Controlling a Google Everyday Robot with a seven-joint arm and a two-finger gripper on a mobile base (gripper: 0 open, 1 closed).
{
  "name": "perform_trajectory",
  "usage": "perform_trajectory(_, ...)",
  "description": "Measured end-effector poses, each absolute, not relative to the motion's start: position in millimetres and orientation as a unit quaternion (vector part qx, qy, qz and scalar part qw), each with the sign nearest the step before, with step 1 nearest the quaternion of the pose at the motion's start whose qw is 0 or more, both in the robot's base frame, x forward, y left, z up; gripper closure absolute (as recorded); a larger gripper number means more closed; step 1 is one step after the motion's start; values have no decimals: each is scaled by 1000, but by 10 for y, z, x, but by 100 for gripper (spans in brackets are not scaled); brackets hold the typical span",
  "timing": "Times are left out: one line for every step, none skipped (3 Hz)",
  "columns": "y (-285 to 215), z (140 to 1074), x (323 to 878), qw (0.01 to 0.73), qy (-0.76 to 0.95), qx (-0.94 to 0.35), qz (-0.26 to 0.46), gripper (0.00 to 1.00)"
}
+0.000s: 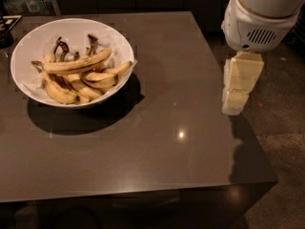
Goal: Pick banana from white bowl
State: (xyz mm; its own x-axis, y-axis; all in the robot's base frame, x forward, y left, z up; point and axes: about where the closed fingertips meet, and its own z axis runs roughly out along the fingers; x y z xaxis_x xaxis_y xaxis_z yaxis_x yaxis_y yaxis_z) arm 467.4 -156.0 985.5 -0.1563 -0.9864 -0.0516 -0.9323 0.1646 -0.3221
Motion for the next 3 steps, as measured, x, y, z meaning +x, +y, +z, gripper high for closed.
perform_trajectory(-1524,9867,4699,132,750,-639,-105,0)
perform_trajectory(-1233,10030,4846,172,723,-661,-107,0)
perform_trajectory(-842,10239,4974,206,673,-702,-110,0)
